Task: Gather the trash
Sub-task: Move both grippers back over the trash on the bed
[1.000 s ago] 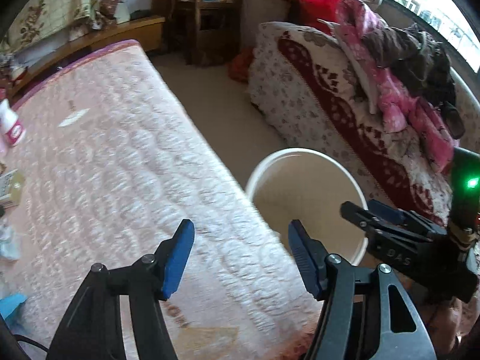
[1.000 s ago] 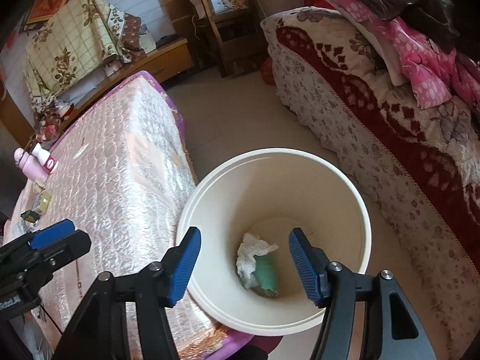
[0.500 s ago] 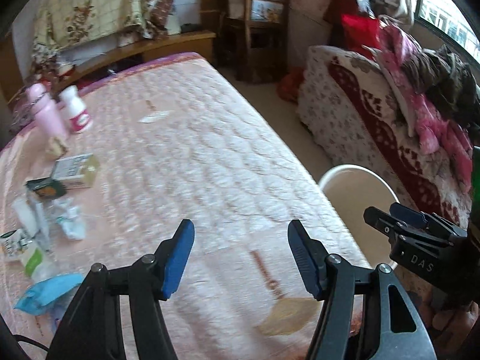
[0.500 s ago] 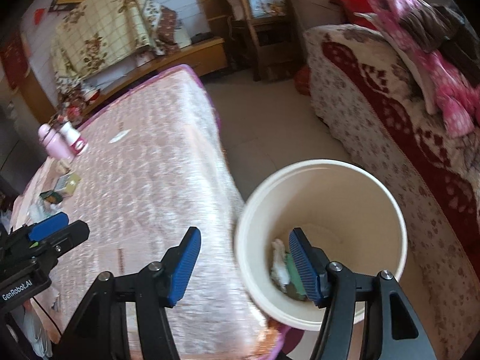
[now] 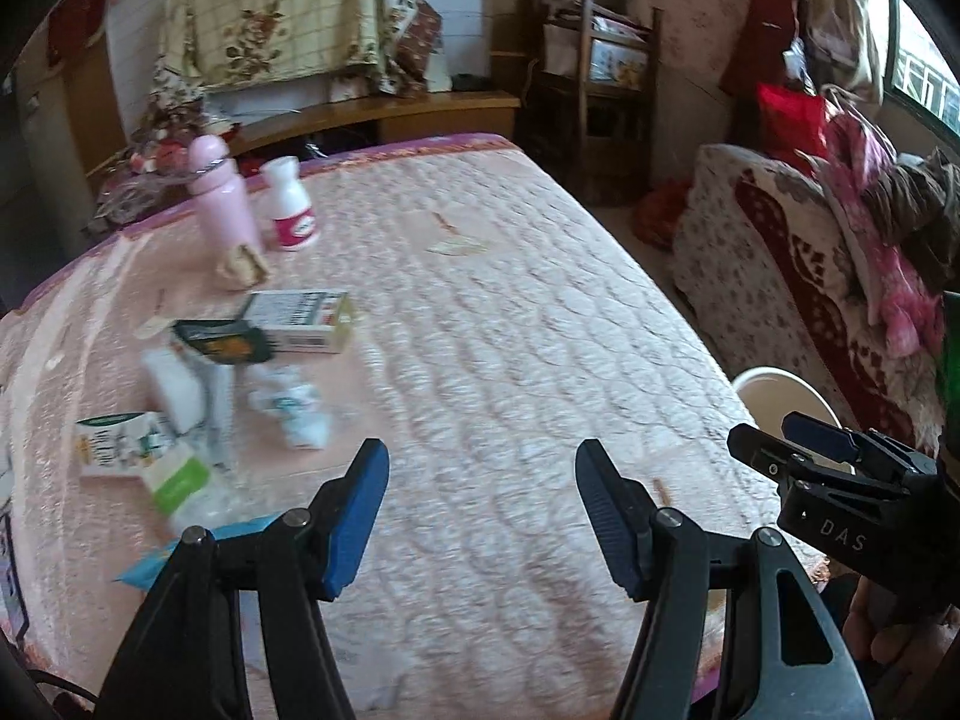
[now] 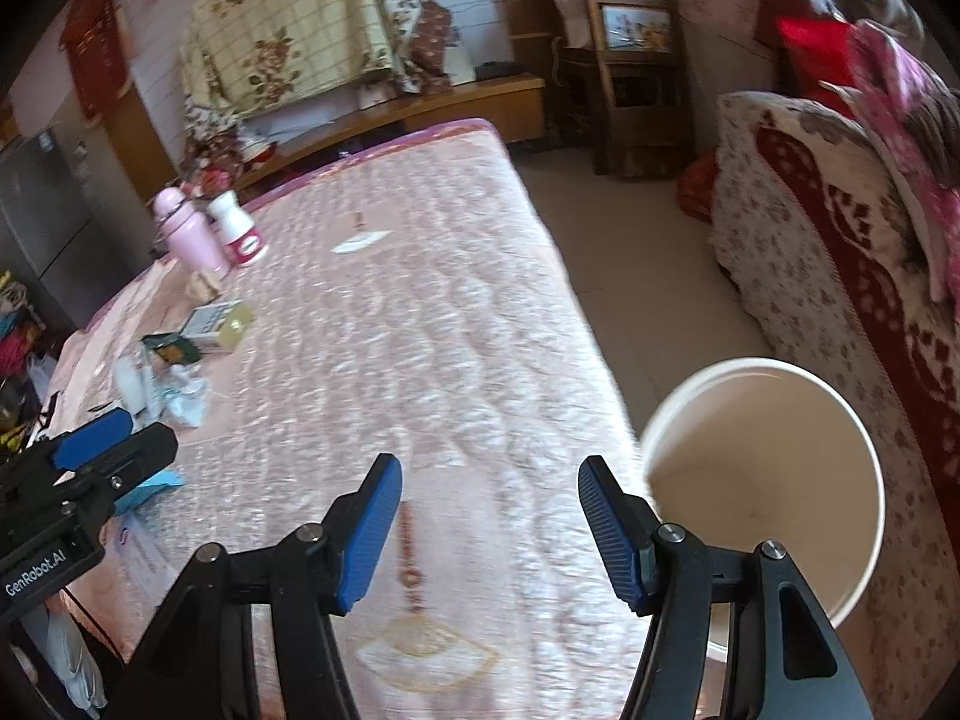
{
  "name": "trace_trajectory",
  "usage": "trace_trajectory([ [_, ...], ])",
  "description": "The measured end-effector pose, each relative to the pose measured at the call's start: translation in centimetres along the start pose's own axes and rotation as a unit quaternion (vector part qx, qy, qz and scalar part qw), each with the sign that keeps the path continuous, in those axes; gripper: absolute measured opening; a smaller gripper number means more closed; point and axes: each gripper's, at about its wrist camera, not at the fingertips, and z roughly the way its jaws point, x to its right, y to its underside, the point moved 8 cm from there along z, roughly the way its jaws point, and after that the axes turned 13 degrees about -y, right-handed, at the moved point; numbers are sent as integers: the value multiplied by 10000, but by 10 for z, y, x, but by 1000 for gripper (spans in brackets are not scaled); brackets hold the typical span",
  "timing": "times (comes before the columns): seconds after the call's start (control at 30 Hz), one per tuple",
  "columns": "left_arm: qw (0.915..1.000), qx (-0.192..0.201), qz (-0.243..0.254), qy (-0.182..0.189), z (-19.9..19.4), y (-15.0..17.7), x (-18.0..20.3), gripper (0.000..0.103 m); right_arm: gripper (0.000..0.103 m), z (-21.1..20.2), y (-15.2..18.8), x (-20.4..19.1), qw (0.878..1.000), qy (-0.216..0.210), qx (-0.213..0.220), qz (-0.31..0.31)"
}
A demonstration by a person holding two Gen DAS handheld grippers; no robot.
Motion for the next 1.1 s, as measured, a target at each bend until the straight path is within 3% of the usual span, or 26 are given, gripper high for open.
trace_trajectory([
  [0.57,9952,78,-813,-537,-15,9,-127,65,65,36,-10,-110,9962,-598,-188,-604],
  [0.8,9894,-65,-1184,-840,-6,21,-187,65,65,48,-10,-139,9935,-714,-276,-843],
  [1.1,9813,-272,-1514,-1156,11,43,-237,65,65,65,-5,-164,9904,-839,-418,-1015],
])
